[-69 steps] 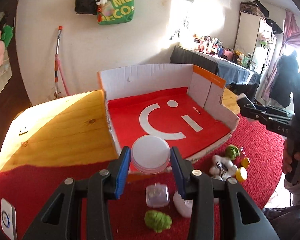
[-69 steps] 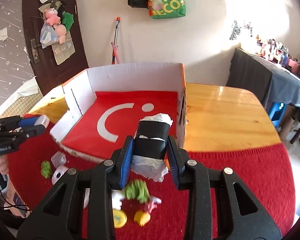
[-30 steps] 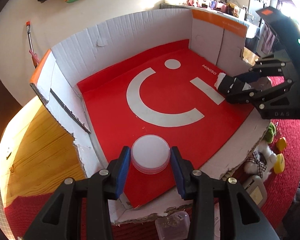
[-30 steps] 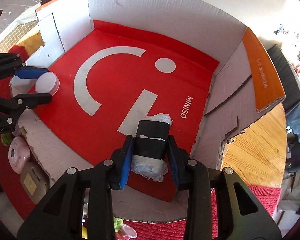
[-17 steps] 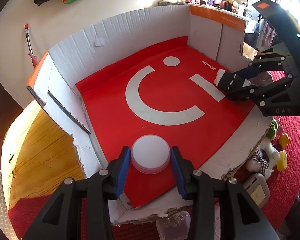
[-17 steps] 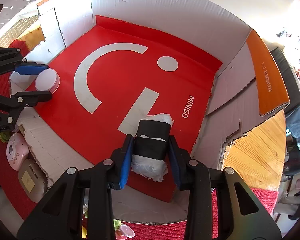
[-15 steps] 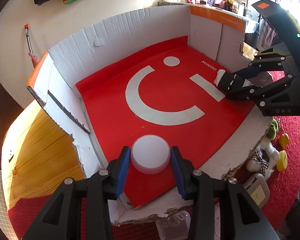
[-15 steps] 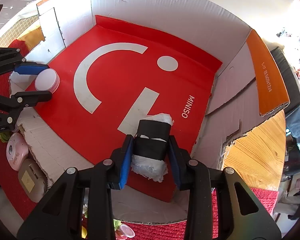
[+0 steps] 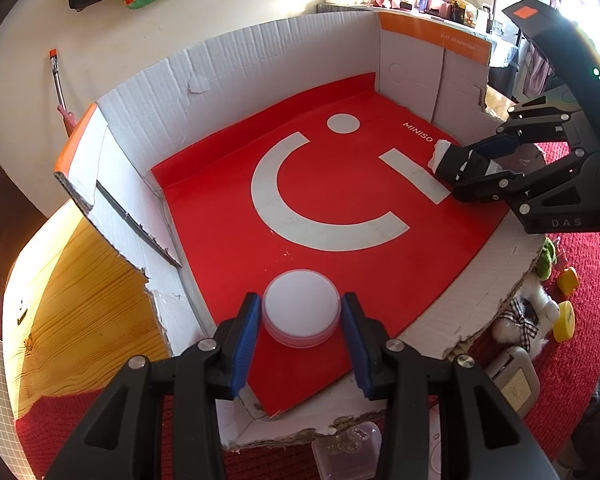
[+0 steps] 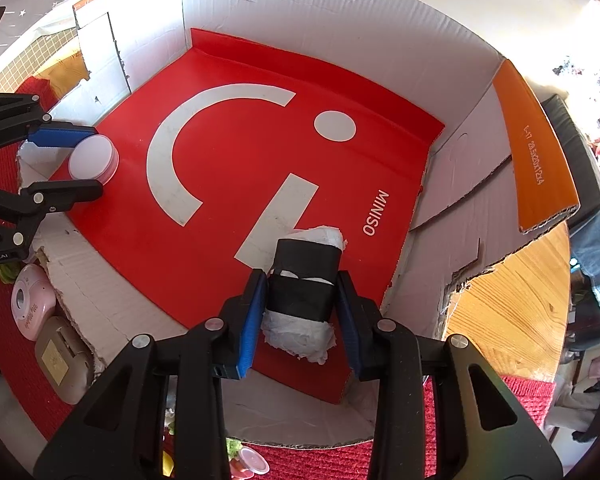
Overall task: Organize objects
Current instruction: 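Carry the lid stack with the left gripper into the box while the right carries the roll in, then open both grippers to set the lid stack and roll on the box floor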
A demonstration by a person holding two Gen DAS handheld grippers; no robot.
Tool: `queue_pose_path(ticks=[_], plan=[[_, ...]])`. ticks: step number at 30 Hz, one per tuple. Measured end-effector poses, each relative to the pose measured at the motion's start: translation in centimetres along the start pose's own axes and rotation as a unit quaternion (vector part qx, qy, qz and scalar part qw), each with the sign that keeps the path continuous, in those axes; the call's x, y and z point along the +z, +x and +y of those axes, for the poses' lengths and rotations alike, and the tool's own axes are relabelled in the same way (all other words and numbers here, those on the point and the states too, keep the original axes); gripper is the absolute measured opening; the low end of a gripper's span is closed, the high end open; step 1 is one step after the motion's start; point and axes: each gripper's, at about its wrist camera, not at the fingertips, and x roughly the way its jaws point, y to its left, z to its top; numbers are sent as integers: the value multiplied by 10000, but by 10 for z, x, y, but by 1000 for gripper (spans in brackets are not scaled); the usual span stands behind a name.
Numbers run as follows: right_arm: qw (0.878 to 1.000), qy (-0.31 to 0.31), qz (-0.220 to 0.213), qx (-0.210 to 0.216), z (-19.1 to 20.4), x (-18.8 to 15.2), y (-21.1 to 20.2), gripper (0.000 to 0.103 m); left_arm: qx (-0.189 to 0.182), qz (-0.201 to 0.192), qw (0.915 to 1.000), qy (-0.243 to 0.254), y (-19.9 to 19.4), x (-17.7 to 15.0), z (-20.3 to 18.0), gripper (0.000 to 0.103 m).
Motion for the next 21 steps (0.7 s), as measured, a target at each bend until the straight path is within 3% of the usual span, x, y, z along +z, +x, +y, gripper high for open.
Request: queue_pose_path(ticks=[7,12,21], plan=[[10000,-2,11,-3,2,0,0,34,-2,-4,10000,-4,-1,-2,0,43],[10000,-70,-6,-71,0,-8,-4,44,10,-18,10000,5,-1,-4,0,44],[10000,-47,-7,-34,1,-30,-13,46,-36,-28,10000,-33,-2,0,0,47]])
